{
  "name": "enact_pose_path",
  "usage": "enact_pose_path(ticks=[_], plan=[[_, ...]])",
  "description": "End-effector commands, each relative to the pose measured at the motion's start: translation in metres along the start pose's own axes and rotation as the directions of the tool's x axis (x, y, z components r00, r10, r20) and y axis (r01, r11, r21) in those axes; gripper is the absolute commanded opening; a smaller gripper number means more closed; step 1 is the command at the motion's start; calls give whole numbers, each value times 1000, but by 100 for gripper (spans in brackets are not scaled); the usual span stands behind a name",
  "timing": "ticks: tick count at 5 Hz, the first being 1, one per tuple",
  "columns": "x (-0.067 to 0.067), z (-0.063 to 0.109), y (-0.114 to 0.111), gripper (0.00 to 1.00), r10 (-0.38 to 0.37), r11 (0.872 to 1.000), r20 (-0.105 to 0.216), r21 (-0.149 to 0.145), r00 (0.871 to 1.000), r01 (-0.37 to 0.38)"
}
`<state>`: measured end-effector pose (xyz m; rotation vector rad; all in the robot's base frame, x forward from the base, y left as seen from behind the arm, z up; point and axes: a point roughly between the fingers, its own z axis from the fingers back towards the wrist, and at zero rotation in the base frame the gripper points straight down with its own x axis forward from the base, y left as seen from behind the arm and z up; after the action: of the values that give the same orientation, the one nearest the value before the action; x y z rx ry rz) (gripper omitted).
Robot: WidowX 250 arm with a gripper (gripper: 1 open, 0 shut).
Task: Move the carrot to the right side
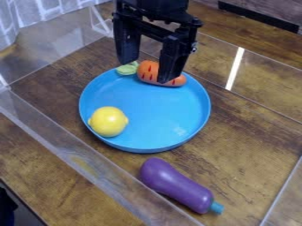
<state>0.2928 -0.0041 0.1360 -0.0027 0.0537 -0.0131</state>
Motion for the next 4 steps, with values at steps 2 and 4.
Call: enact_pose_path(ticks=[2, 4], plan=[[18, -27, 2, 100, -59, 998, 10, -5, 998, 59], [25, -40, -1, 100, -74, 997, 50, -11, 996, 75]])
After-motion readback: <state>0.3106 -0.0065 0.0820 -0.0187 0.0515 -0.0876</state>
